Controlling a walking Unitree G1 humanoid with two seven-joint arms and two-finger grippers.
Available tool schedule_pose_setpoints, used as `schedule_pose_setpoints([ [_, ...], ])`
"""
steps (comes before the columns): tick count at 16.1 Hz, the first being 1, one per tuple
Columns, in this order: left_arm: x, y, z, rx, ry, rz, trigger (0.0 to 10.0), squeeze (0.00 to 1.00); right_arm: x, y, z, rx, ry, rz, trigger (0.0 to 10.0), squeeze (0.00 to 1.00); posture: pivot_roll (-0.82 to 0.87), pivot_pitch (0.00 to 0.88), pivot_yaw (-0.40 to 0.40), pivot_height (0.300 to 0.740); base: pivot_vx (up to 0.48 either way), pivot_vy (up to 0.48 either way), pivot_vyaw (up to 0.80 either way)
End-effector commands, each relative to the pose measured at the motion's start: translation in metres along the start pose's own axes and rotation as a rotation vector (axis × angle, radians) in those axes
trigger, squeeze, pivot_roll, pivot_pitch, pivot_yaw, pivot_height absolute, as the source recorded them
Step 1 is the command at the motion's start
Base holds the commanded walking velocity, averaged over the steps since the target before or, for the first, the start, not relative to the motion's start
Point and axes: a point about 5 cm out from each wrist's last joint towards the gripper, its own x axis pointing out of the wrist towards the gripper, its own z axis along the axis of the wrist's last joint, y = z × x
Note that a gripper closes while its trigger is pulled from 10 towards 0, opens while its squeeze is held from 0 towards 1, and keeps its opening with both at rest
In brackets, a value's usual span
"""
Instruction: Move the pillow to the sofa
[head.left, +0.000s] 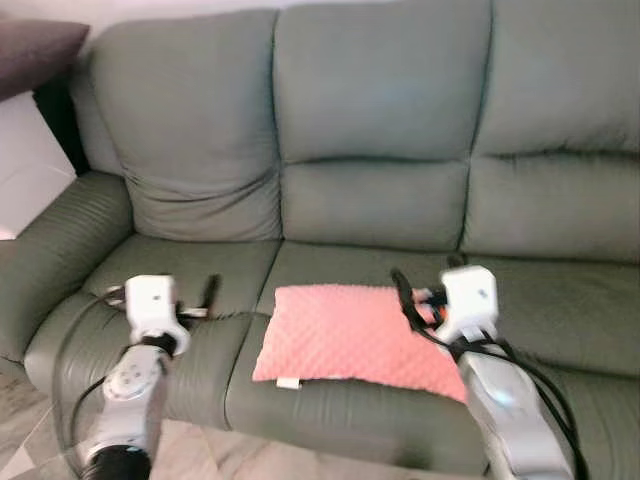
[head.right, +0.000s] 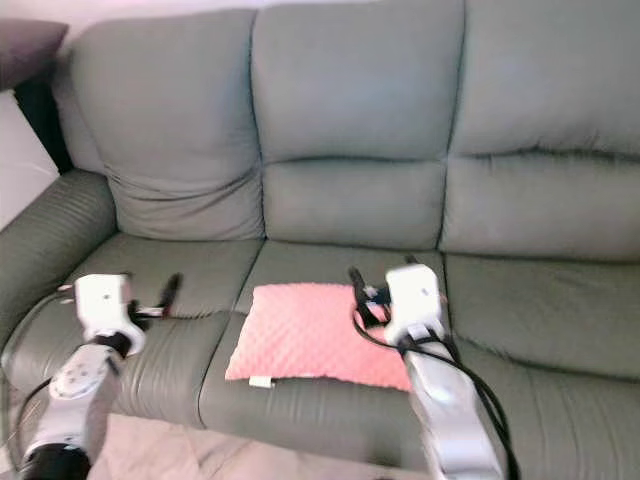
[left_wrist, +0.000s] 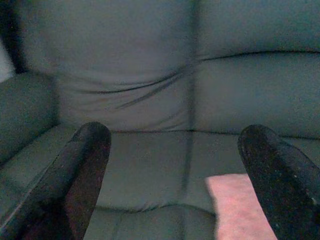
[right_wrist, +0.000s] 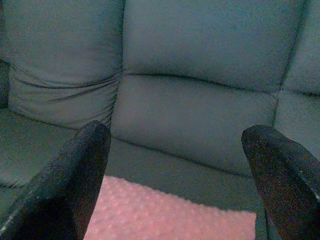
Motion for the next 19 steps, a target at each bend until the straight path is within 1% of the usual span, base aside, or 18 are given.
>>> schedule_pose_setpoints([
  [1,-0.003,0.008,-0.006,0.000,0.052,0.069,10.0,1.00,-0.001,0.002,0.004,0.057,-0.011,0.003,10.0,1.00,-0.24,0.000,0.129,0.740,0.000,0.000,0.00],
  [2,-0.002,0.004,-0.008,0.004,0.084,0.095,10.0,0.00,-0.001,0.001,0.004,0.091,-0.006,-0.003,10.0,0.00,-0.24,0.000,0.117,0.740,0.000,0.000,0.00],
  [3,-0.003,-0.006,-0.006,-0.019,0.080,0.063,10.0,0.00,0.001,0.004,0.007,0.094,-0.012,0.014,10.0,0.00,-0.24,0.000,0.111,0.740,0.000,0.000,0.00],
  [5,-0.001,-0.009,-0.002,-0.034,0.074,0.054,10.0,0.00,0.005,0.003,0.011,0.079,-0.018,0.027,10.0,0.00,-0.23,0.000,0.102,0.740,0.000,0.000,0.00],
  [6,0.001,-0.008,0.002,-0.052,0.073,0.047,10.0,0.00,0.007,0.003,0.013,0.067,-0.019,0.035,10.0,0.00,-0.23,0.001,0.096,0.740,0.000,0.000,0.00],
  [8,0.001,-0.005,0.006,-0.061,0.072,0.058,10.0,0.00,0.007,0.000,0.011,0.075,-0.006,0.019,10.0,0.00,-0.23,0.010,0.097,0.740,0.000,0.000,0.00],
  [11,0.001,-0.008,0.005,-0.064,0.091,0.064,10.0,0.00,0.006,0.000,0.010,0.079,0.002,0.009,10.0,0.00,-0.23,0.024,0.105,0.740,0.000,0.000,0.00],
  [15,-0.001,-0.011,0.002,-0.072,0.106,0.059,10.0,0.00,0.006,0.003,0.011,0.072,0.007,0.023,10.0,0.00,-0.23,0.038,0.090,0.740,0.000,0.000,0.00],
  [17,-0.004,-0.014,0.000,-0.073,0.114,0.043,10.0,0.00,0.006,0.004,0.012,0.033,0.008,0.041,10.0,0.00,-0.23,0.043,0.086,0.740,0.000,0.000,0.80],
  [19,-0.004,-0.015,-0.001,-0.080,0.121,0.026,10.0,0.00,0.005,0.005,0.009,0.034,0.018,0.039,10.0,0.00,-0.23,0.049,0.087,0.740,0.000,0.000,0.80],
])
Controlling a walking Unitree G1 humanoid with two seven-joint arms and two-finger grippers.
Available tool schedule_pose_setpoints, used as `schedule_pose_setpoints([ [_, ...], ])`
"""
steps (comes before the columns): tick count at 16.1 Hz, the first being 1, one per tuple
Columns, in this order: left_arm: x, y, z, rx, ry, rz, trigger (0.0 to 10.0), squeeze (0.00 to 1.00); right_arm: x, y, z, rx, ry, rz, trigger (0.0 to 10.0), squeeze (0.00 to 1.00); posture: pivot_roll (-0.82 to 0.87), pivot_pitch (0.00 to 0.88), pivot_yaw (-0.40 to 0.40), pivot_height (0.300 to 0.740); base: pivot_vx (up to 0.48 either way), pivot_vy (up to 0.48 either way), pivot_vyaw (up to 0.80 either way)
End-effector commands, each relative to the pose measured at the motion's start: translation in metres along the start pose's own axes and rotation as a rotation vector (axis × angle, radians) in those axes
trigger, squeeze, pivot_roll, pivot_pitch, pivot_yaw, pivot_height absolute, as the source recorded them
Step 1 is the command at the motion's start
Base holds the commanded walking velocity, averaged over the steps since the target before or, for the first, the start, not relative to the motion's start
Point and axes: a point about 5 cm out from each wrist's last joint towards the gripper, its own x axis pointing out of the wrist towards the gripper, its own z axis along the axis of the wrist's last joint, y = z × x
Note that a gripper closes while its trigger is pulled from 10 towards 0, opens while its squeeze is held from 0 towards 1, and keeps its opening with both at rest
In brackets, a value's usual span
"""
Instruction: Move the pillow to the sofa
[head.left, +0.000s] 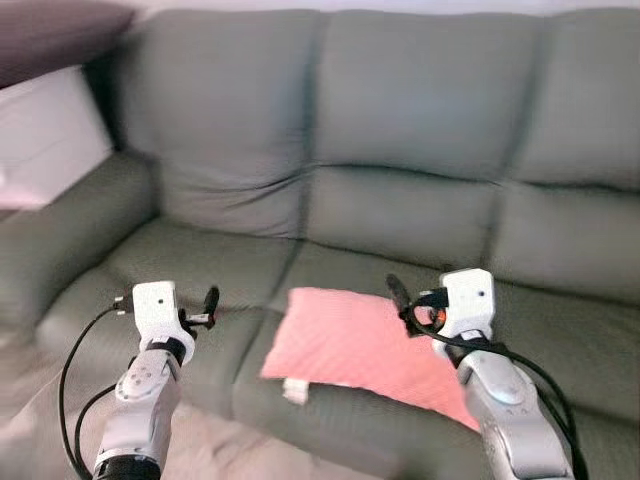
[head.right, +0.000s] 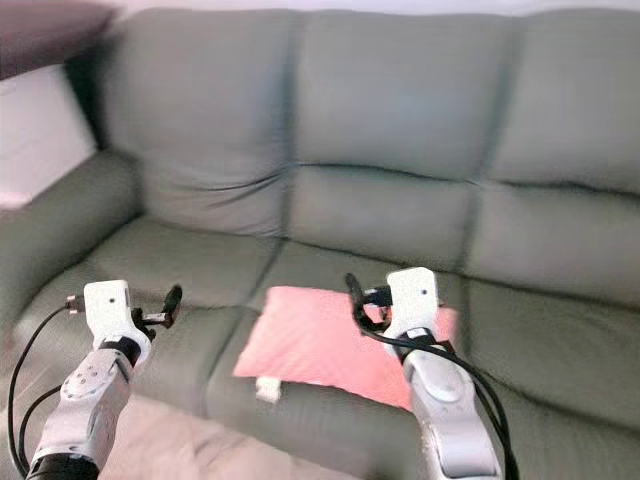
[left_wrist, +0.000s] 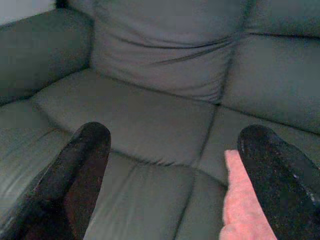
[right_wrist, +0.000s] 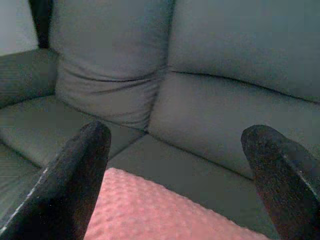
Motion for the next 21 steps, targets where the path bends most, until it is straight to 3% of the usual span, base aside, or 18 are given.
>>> schedule_pose_setpoints([
  [1,0.000,0.002,0.004,0.009,-0.004,-0.010,10.0,0.00,0.000,0.003,0.005,-0.005,-0.013,0.008,10.0,0.00,-0.23,0.049,0.088,0.740,0.000,0.000,0.80],
  [5,0.000,-0.009,0.004,-0.018,0.014,-0.062,10.0,0.00,-0.001,0.000,0.004,-0.011,-0.006,0.004,10.0,0.00,-0.24,0.048,0.087,0.740,0.000,0.000,0.80],
  [8,0.001,-0.007,0.004,0.013,0.009,-0.052,10.0,0.00,0.000,0.000,0.004,-0.012,-0.005,0.006,10.0,0.00,-0.24,0.044,0.088,0.740,0.000,0.000,0.80],
  [21,-0.001,-0.009,-0.001,-0.011,0.044,-0.072,10.0,0.00,0.001,0.003,0.003,-0.014,0.002,0.017,10.0,0.00,-0.24,0.054,0.086,0.740,0.000,0.000,0.74],
])
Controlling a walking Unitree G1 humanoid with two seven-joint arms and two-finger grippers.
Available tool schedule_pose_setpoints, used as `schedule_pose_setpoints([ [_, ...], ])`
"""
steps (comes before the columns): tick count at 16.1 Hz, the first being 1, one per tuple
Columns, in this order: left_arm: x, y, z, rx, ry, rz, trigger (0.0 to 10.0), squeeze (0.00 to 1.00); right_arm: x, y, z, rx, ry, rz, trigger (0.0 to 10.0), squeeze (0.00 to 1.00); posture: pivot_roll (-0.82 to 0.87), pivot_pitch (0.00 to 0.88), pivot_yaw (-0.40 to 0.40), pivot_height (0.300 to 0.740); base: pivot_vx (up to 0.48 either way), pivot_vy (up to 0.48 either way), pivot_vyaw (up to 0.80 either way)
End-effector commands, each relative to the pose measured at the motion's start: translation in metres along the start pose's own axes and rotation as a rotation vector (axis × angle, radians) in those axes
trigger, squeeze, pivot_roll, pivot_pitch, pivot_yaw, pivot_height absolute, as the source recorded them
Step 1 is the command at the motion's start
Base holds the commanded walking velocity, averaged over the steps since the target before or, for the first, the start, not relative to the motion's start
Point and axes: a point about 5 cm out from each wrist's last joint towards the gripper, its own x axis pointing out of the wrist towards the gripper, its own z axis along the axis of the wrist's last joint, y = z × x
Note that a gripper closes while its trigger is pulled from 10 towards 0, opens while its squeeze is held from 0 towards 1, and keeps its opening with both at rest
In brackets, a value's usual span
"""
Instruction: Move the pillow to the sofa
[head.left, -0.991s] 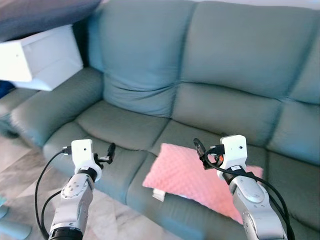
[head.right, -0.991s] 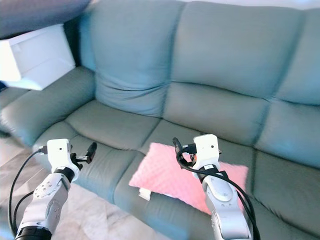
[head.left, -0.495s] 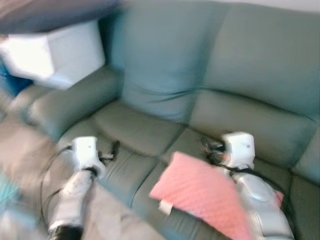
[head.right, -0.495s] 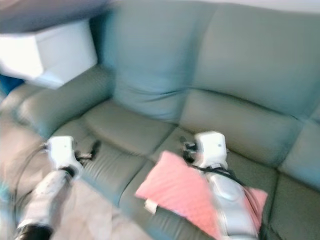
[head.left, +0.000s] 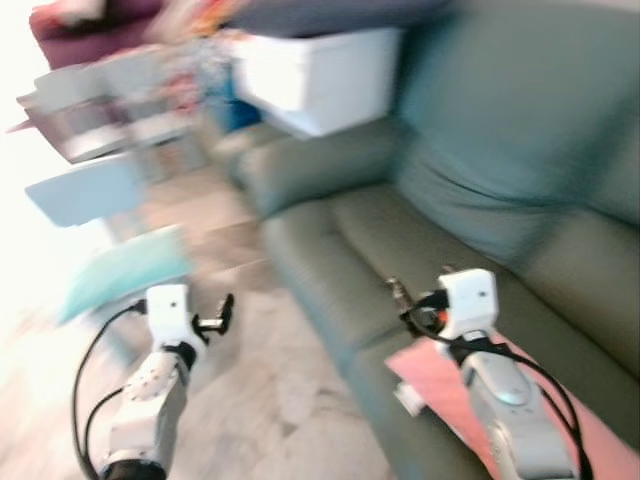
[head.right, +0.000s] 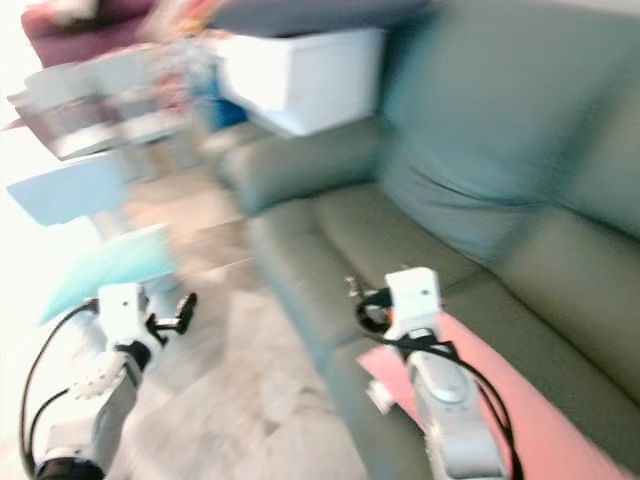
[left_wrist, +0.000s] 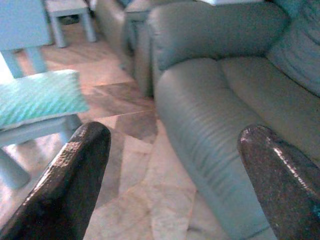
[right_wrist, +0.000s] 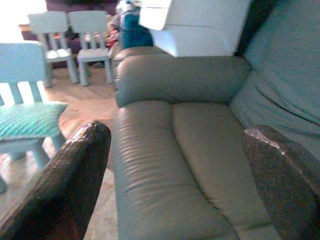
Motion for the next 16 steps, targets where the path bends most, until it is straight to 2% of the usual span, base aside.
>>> schedule_pose_setpoints([
  [1,-0.001,0.007,0.002,0.004,0.000,0.024,10.0,0.00,0.003,0.007,0.003,0.002,-0.009,0.025,10.0,0.00,-0.24,0.054,0.086,0.740,0.000,0.000,0.54],
  [11,0.000,0.010,0.002,0.020,-0.002,0.050,10.0,0.00,0.004,0.009,0.002,-0.003,-0.007,0.029,10.0,0.00,-0.24,0.056,0.086,0.740,0.000,0.000,0.54],
  [14,0.000,0.015,0.005,0.078,-0.051,0.104,10.0,0.00,0.004,0.009,0.002,-0.004,-0.004,0.031,10.0,0.00,-0.24,0.055,0.088,0.740,0.000,0.000,0.52],
  [15,0.000,0.017,0.006,0.080,-0.054,0.090,10.0,0.00,0.004,0.009,0.001,-0.003,-0.005,0.031,10.0,0.00,-0.24,0.053,0.088,0.740,0.000,0.000,0.52],
  [16,-0.001,0.017,0.007,0.046,-0.058,0.057,10.0,0.00,0.003,0.009,0.002,0.005,-0.011,0.031,10.0,0.00,-0.24,0.052,0.088,0.740,0.000,0.000,0.00],
])
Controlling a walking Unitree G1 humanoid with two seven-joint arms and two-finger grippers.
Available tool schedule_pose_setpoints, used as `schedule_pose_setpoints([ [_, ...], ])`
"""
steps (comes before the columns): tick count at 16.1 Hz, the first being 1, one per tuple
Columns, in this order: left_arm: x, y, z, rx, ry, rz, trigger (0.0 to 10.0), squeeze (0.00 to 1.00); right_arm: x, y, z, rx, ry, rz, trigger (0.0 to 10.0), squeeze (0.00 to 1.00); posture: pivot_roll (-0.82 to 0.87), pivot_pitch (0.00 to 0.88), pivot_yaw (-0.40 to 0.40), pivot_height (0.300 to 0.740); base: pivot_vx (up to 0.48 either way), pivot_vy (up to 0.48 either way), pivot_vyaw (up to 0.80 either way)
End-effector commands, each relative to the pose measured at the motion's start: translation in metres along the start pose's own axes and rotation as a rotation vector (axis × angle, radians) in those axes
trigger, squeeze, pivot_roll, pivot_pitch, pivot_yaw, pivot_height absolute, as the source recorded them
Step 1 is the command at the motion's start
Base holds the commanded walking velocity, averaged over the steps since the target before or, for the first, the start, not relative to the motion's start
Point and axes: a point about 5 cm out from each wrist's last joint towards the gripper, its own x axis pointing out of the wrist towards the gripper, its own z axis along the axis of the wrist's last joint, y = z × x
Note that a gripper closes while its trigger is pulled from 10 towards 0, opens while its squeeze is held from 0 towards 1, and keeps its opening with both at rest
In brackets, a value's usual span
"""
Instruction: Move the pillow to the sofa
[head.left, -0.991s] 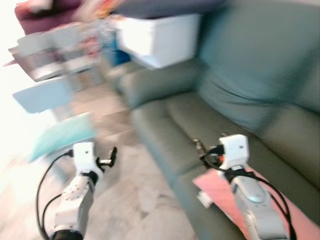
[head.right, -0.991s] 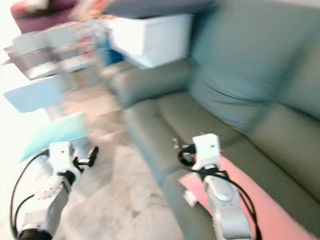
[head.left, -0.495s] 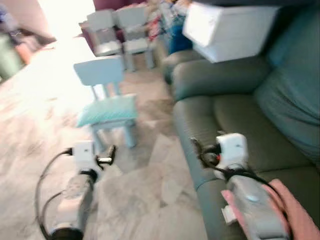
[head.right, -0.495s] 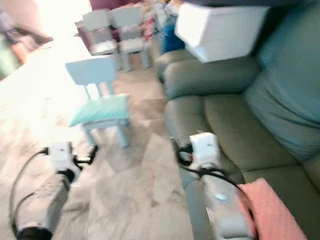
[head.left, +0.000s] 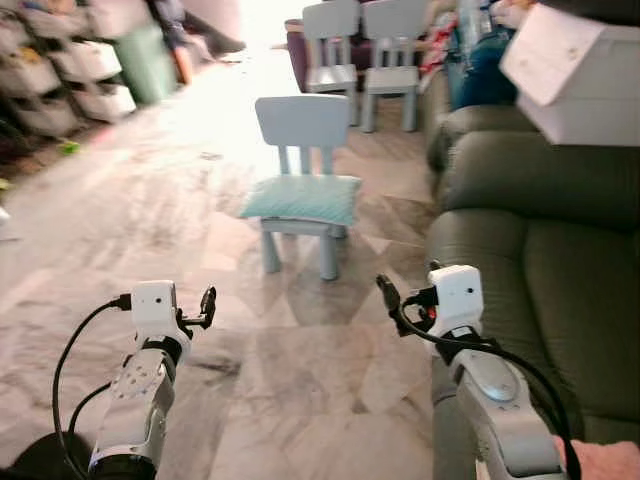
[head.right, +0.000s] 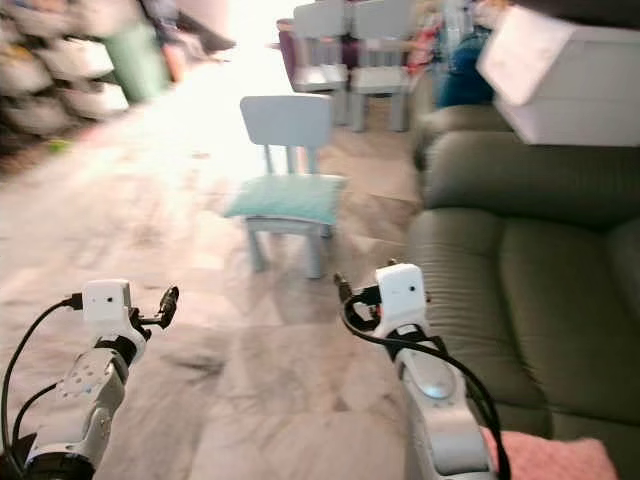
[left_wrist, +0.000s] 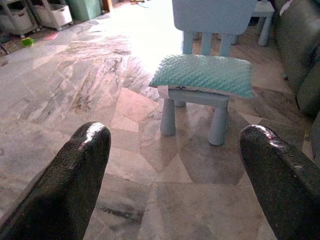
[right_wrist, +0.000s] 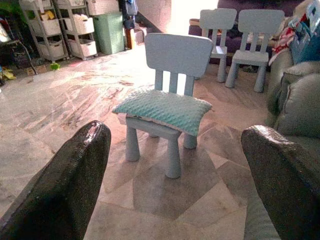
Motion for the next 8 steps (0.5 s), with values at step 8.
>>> schedule_pose_setpoints([
  [8,-0.0002,-0.0026,0.0029,-0.025,-0.028,-0.040,10.0,0.00,0.0000,-0.0005,0.0001,0.004,-0.006,0.007,10.0,0.00,-0.24,0.046,0.087,0.740,0.338,0.186,0.00],
])
